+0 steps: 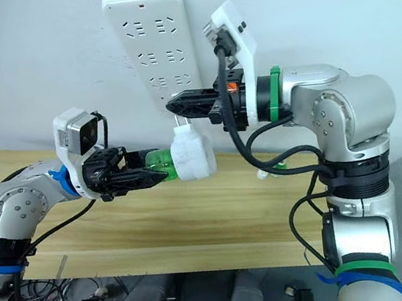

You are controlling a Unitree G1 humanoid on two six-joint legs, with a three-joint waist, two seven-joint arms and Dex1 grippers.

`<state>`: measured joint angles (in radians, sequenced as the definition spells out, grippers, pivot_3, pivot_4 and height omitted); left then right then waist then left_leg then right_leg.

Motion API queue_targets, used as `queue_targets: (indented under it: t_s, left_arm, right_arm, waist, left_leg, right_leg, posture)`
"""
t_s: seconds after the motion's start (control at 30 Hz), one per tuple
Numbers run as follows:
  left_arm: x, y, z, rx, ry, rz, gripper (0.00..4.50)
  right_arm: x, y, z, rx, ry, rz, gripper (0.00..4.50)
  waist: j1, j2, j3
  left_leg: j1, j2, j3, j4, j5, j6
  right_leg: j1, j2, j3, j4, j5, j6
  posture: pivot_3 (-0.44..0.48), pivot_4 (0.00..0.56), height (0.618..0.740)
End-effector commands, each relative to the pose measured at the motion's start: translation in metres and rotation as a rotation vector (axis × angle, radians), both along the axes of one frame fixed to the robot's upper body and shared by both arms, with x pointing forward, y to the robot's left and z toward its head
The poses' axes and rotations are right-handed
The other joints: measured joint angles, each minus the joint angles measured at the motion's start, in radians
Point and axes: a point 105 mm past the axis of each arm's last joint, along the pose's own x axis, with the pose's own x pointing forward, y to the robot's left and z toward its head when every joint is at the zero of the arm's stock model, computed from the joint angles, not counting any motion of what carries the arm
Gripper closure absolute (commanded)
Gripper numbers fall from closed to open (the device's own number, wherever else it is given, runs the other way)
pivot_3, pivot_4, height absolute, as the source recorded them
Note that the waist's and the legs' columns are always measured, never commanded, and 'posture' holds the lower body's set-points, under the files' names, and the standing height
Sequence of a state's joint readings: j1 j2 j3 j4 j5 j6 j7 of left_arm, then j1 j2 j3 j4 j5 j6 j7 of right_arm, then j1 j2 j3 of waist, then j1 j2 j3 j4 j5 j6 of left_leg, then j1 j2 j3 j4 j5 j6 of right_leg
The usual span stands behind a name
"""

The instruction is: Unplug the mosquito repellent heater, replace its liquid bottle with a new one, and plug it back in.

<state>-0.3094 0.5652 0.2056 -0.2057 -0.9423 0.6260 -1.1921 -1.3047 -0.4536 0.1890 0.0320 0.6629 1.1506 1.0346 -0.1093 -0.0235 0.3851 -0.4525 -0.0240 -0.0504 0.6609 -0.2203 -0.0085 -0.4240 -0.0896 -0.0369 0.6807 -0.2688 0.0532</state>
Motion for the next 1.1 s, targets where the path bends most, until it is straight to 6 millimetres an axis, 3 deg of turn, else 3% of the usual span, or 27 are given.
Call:
queue_targets:
  t_s: [0.03,0.2,0.3,0.63,0.7,0.8,1.1]
  left_arm:
    - [-0.008,0.004,0.01,-0.016,-0.064,-0.015,2.19]
    - [-0.007,0.009,0.011,-0.006,-0.072,-0.003,2.19]
    - [-0.007,0.013,0.012,0.003,-0.078,0.007,2.19]
    - [-0.009,0.018,0.016,0.033,-0.097,0.01,2.19]
    - [-0.01,0.019,0.016,0.047,-0.106,0.005,2.19]
    - [-0.012,0.019,0.016,0.065,-0.118,0.001,2.19]
    - [-0.013,0.019,0.015,0.075,-0.124,-0.005,2.19]
  right_arm:
    - [-0.014,-0.009,0.022,0.083,-0.019,0.063,4.49]
    - [-0.018,-0.023,0.033,0.119,-0.006,0.078,4.49]
    - [-0.02,-0.034,0.03,0.094,0.043,0.071,4.02]
    - [-0.025,-0.064,-0.012,-0.034,0.259,-0.002,0.51]
    - [-0.026,-0.065,-0.021,-0.055,0.296,-0.018,0.04]
    - [-0.028,-0.068,-0.033,-0.091,0.38,-0.054,0.04]
    - [-0.024,-0.066,-0.037,-0.091,0.476,-0.08,0.04]
  waist:
    - [0.0,0.0,0.0]
    - [0.0,0.0,0.0]
    - [0.0,0.0,0.0]
    - [0.001,0.0,-0.001]
    - [0.001,-0.001,-0.001]
    - [0.002,-0.001,-0.001]
    - [0.004,-0.001,-0.001]
  left_leg:
    - [0.0,0.0,0.0,0.0,0.0,0.0]
    - [0.0,0.0,0.0,0.0,0.0,0.0]
    - [0.0,0.0,0.0,0.0,0.0,0.0]
    - [0.0,0.0,0.001,0.001,0.0,0.0]
    - [0.0,0.0,0.001,0.001,0.0,0.0]
    - [0.0,0.0,0.001,0.001,0.0,0.0]
    - [0.0,0.0,0.001,0.001,0.0,0.0]
  right_leg:
    - [0.0,0.0,0.0,0.0,0.0,0.0]
    - [0.0,0.0,0.0,0.0,0.0,0.0]
    - [0.0,0.0,0.0,0.0,0.0,0.0]
    - [0.0,0.001,0.0,0.0,0.0,0.0]
    - [0.0,0.001,0.0,0.001,0.0,0.0]
    - [0.0,0.001,-0.001,0.001,0.0,0.0]
    - [0.0,0.001,-0.001,0.001,0.0,0.0]
  posture:
    - [-0.22,0.369,0.734]
    - [-0.221,0.358,0.734]
    - [-0.223,0.353,0.734]
    - [-0.214,0.34,0.734]
    - [-0.211,0.344,0.734]
    - [-0.207,0.345,0.734]
    - [-0.2,0.345,0.734]
